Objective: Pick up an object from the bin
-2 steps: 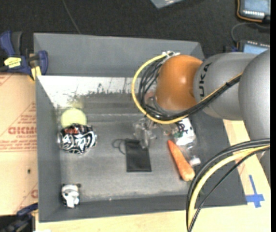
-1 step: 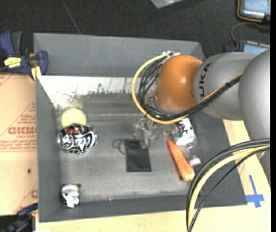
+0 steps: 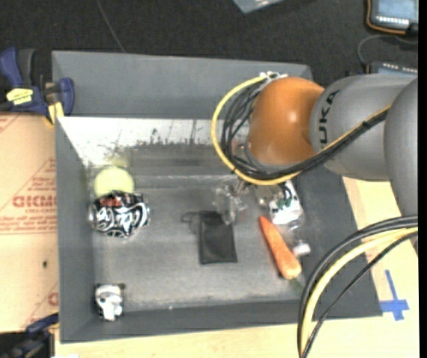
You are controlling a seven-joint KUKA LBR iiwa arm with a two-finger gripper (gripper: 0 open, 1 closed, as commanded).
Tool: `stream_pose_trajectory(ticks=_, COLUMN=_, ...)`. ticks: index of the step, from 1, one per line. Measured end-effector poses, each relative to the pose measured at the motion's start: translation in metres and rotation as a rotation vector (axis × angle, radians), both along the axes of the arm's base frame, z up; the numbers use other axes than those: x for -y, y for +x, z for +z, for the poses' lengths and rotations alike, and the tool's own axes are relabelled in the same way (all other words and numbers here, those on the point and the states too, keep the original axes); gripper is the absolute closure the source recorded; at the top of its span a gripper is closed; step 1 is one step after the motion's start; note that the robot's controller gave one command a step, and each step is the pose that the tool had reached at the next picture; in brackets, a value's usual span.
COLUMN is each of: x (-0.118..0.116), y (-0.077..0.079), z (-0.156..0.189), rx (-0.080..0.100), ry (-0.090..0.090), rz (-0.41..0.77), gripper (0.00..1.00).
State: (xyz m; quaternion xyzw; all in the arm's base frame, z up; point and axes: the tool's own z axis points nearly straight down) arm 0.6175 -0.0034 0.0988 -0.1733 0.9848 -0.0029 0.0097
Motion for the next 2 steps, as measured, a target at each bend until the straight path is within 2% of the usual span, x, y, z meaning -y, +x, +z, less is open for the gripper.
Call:
stream_pose_trajectory(ticks=1, x=0.0186, y=-0.0108, z=0.0181, rx=0.005, ry=-0.001, rz=0.002, gripper=1.0)
stream_pose_trajectory(ticks=2, x=0.0186, y=-0.0108, z=0.0181, rx=0.005, ry=-0.001, rz=0.002, gripper=1.0)
